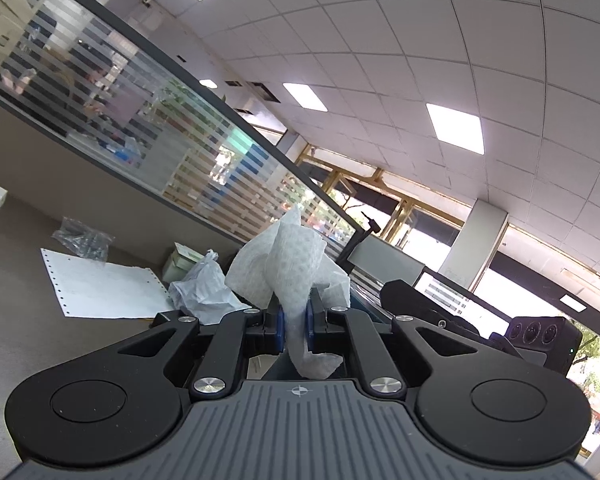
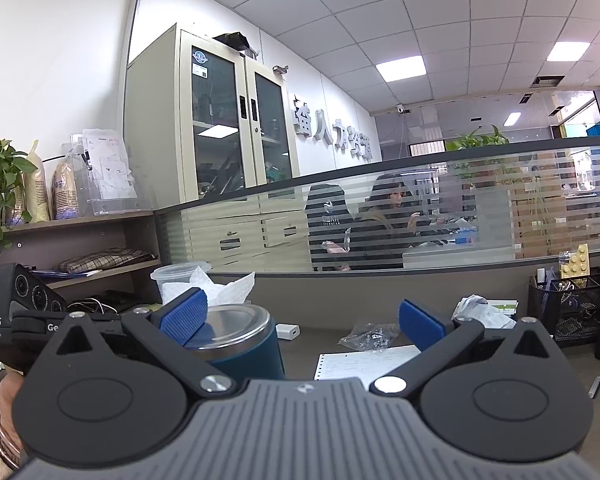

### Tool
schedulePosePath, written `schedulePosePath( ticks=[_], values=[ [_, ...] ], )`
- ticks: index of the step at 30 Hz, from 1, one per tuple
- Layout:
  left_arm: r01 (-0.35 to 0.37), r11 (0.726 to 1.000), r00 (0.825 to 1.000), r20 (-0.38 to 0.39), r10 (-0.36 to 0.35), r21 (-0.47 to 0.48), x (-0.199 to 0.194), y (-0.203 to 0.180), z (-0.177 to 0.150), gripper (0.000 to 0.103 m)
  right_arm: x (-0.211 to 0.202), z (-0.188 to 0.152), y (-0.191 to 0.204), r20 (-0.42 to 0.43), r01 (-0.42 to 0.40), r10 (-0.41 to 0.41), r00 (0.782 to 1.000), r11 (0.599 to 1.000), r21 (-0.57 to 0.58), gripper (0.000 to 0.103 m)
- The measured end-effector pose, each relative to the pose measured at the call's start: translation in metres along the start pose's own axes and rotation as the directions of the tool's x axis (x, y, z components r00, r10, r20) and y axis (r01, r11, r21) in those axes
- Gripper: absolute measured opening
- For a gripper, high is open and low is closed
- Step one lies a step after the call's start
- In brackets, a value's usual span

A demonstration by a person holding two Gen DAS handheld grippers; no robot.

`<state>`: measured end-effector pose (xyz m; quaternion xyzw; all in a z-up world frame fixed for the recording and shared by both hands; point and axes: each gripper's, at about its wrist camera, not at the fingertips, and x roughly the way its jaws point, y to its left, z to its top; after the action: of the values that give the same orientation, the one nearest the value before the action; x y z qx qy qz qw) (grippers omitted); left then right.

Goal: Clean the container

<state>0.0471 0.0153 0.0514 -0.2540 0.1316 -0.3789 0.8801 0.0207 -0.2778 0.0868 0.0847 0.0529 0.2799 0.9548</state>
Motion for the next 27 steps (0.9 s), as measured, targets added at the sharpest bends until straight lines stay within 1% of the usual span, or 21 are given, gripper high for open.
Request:
schedulePosePath(
  ticks=[11,17,27],
  values=[
    [-0.06,0.997,0.998,0.007,0.06,0.054,-0.016,-0.019,-0.007,0.012,-0.001,0.0,0.0,0.004,0.003,-0.003,1.0,1.0,0.006,0.103],
    [-0.057,0.997,0.998,0.0,0.057,0.047,-0.023,-0.022,-0.013,0.012,-0.002,-0.001,0.0,0.006,0.007,-0.007,1.0,1.0,0.01,0.103],
    [-0.031,0.997,0.999,-0.005,0.032,0.072,-0.027,-0.028,-0.017,0.014,0.001,-0.001,0.001,0.006,0.012,-0.012,1.0,1.0,0.013,0.103]
  ],
)
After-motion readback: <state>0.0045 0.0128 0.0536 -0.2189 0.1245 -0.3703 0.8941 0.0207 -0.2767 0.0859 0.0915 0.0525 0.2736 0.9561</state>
